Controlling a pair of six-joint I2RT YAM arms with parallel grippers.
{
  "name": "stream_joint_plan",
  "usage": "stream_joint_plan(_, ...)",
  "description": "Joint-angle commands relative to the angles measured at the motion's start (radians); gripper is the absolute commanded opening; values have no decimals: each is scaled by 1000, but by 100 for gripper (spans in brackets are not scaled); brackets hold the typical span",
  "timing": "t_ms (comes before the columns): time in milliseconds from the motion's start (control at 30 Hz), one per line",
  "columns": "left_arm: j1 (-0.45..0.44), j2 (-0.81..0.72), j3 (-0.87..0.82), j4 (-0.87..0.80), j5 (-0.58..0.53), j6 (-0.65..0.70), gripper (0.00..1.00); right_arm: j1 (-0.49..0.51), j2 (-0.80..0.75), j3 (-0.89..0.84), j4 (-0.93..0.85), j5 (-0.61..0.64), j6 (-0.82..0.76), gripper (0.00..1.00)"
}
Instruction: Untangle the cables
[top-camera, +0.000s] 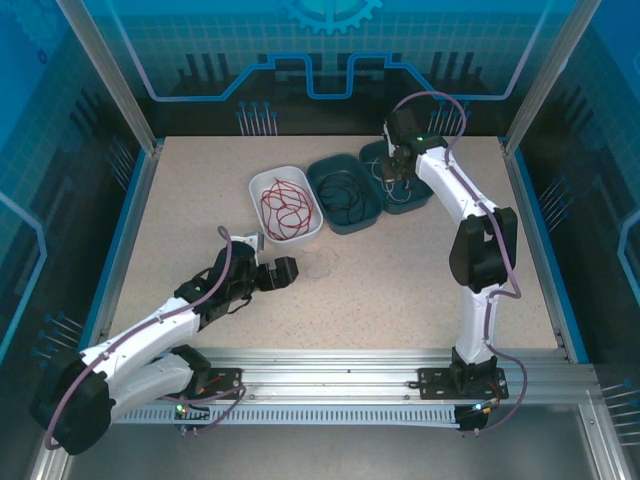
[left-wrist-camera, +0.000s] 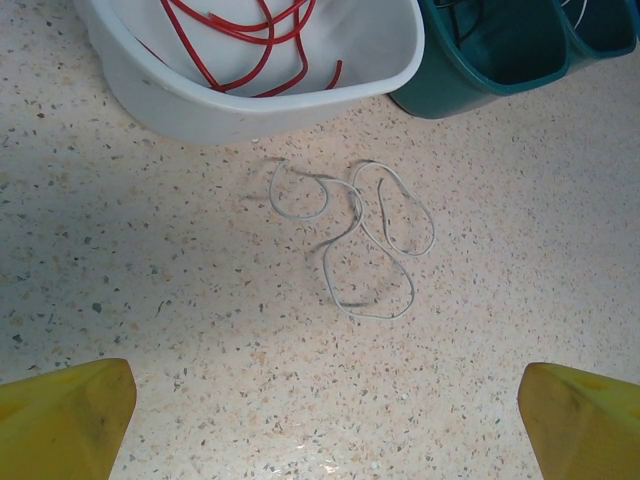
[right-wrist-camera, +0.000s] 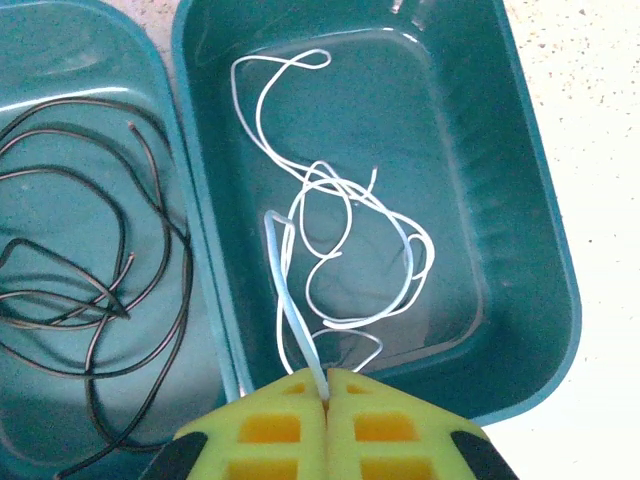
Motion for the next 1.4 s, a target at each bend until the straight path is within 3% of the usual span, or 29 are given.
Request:
stream_joint_plan(0,6,-15,28,-20,-20,18,99,-34,42,58,-39,-11,-17,6)
stream_joint_plan(100,7,-10,28,-14,-15,16,99,-45,86,101,-52,-15,-22,12)
stream_joint_plan(267,7,-2,40,-14,-6,17,99,-53,142,188,-95,-18,-19,34)
stream_joint_plan(500,6,3,47,-17,-21,21,99,-46,53,129,-89,-58,1,38)
stream_joint_plan(700,7,19,51,-15,-53,12,99,32,-166,-147,8,-91,44,45)
stream_joint_plan(1000,17,21,40,-42,-116,-31,99,289,-463,-601,138,-45,254,52)
stream_joint_plan(1167,21,21,35,-42,-109,-34,99,398,-481,-748,225,-50,398,53)
stream_joint_plan(1367,21,18,34,-44,-106,-36,99,452,-357,-782,335,-94,470,52)
